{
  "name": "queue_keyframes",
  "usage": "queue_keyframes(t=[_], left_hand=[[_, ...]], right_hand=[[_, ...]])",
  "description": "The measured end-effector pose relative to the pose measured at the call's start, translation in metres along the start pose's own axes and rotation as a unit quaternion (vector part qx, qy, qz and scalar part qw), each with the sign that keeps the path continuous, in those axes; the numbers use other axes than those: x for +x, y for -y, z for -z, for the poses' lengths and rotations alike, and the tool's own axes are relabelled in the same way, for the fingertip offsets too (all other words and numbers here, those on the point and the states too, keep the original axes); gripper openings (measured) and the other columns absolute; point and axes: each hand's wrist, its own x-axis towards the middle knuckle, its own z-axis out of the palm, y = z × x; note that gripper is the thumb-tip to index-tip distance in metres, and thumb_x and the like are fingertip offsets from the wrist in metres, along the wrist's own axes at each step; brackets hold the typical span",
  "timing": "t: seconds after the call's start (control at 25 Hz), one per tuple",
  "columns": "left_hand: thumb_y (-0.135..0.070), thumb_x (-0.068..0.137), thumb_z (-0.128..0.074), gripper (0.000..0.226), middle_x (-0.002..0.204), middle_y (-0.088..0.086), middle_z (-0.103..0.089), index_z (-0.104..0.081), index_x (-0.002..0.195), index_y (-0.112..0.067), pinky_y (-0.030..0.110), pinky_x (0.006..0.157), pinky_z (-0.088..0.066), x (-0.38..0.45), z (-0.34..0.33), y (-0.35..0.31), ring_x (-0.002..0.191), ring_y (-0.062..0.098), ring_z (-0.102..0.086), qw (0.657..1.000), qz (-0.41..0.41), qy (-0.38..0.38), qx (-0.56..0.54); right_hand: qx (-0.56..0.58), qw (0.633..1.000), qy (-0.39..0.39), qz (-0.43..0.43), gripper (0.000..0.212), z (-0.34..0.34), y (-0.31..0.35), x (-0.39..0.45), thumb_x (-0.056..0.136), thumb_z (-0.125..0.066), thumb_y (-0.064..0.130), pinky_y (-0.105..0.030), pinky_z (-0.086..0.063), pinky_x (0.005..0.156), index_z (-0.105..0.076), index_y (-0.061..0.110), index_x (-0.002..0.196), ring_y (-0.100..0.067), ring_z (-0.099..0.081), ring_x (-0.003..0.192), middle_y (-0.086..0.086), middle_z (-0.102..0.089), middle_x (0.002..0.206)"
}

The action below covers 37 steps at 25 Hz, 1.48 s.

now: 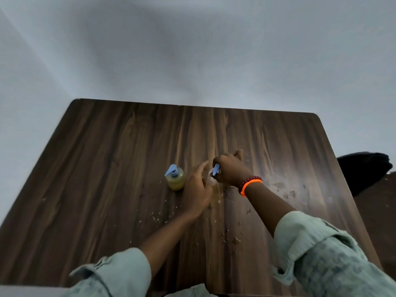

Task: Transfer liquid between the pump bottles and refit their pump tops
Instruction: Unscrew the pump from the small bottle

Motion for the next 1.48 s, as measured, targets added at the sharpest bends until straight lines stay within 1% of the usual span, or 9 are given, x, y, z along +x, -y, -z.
queue_keyframes(t=[0.2, 0.28, 0.36, 0.56, 0.76, 0.92, 1.12, 1.24, 1.48], left_hand=[[-0.037, 0.094, -0.067, 0.03, 0.113, -0.003, -0.074, -0.069, 0.119, -0.021, 0.039, 0.094, -0.059, -0.008, -0.006, 0.033, 0.106, 0.012, -0.07, 0.999, 0.002, 0.043, 0.018], [-0.028, 0.096, -0.074, 0.006, 0.093, -0.007, -0.073, -0.07, 0.101, -0.027, 0.019, 0.079, -0.053, -0.01, -0.001, 0.032, 0.088, 0.0, -0.069, 0.999, 0.007, 0.036, 0.0], [-0.025, 0.096, -0.076, 0.015, 0.077, -0.013, -0.07, -0.068, 0.09, -0.035, 0.008, 0.065, -0.045, -0.013, 0.003, 0.032, 0.076, -0.01, -0.067, 0.999, 0.004, 0.033, -0.024], [-0.034, 0.097, -0.076, 0.014, 0.082, -0.008, -0.078, -0.078, 0.1, -0.02, 0.008, 0.062, -0.047, -0.017, 0.003, 0.034, 0.079, -0.002, -0.071, 0.999, 0.02, -0.006, -0.044], [-0.042, 0.093, -0.079, 0.024, 0.088, -0.005, -0.079, -0.077, 0.101, -0.02, 0.021, 0.067, -0.054, -0.017, 0.007, 0.039, 0.08, 0.004, -0.073, 0.998, 0.03, 0.026, -0.041], [-0.045, 0.091, -0.079, 0.026, 0.082, -0.002, -0.078, -0.075, 0.094, -0.02, 0.039, 0.07, -0.059, -0.019, 0.008, 0.037, 0.078, 0.013, -0.075, 0.999, 0.037, 0.019, -0.034], [-0.062, 0.082, -0.069, 0.044, 0.081, -0.004, -0.08, -0.077, 0.094, -0.021, 0.047, 0.073, -0.063, -0.026, 0.01, 0.044, 0.077, 0.009, -0.075, 0.998, 0.027, 0.01, -0.053], [-0.053, 0.087, -0.073, 0.035, 0.083, -0.003, -0.08, -0.077, 0.095, -0.02, 0.051, 0.074, -0.063, -0.027, 0.01, 0.049, 0.079, 0.012, -0.077, 0.998, 0.02, 0.012, -0.054], [-0.039, 0.093, -0.078, 0.022, 0.094, -0.004, -0.082, -0.079, 0.104, -0.021, 0.047, 0.082, -0.064, -0.033, 0.012, 0.05, 0.088, 0.008, -0.076, 0.998, 0.017, 0.017, -0.051]], right_hand=[[0.09, 0.996, -0.006, 0.002, 0.019, 0.0, 0.003, -0.003, 0.082, -0.07, 0.033, -0.047, -0.042, 0.098, -0.068, 0.014, 0.085, -0.02, -0.063, 0.083, 0.001, -0.066, 0.08], [0.132, 0.991, 0.003, 0.008, 0.024, -0.001, 0.008, -0.006, 0.079, -0.072, 0.035, -0.049, -0.051, 0.089, -0.067, 0.012, 0.083, -0.019, -0.061, 0.079, -0.001, -0.065, 0.078], [0.166, 0.986, -0.008, 0.009, 0.027, -0.001, 0.012, -0.009, 0.079, -0.076, 0.038, -0.05, -0.054, 0.088, -0.068, 0.014, 0.086, -0.015, -0.06, 0.077, 0.002, -0.064, 0.077], [0.368, 0.915, -0.145, -0.076, 0.018, -0.005, 0.03, -0.037, 0.075, -0.092, 0.023, -0.01, -0.047, 0.06, -0.075, 0.023, 0.077, 0.005, -0.064, 0.064, 0.013, -0.067, 0.066], [0.496, 0.854, -0.132, -0.087, 0.033, -0.01, 0.034, -0.048, 0.079, -0.085, 0.003, -0.041, -0.064, 0.087, -0.078, 0.013, 0.111, -0.007, -0.076, 0.09, 0.003, -0.08, 0.094], [0.563, 0.808, -0.115, -0.13, 0.083, -0.011, 0.042, -0.056, 0.078, -0.09, 0.012, -0.036, -0.061, 0.094, -0.045, 0.022, 0.148, -0.016, -0.07, 0.103, -0.005, -0.072, 0.106], [0.631, 0.754, -0.115, -0.146, 0.083, -0.016, 0.049, -0.054, 0.087, -0.077, 0.0, -0.043, -0.055, 0.106, -0.035, 0.023, 0.154, -0.022, -0.074, 0.107, -0.009, -0.079, 0.102], [0.59, 0.787, -0.114, -0.143, 0.087, -0.019, 0.054, -0.057, 0.083, -0.085, 0.013, -0.036, -0.057, 0.098, -0.035, 0.025, 0.154, -0.017, -0.068, 0.108, -0.005, -0.072, 0.106], [0.604, 0.778, -0.096, -0.141, 0.077, -0.018, 0.058, -0.058, 0.086, -0.078, 0.003, -0.023, -0.056, 0.076, -0.041, 0.025, 0.15, -0.014, -0.066, 0.092, -0.007, -0.068, 0.101]])
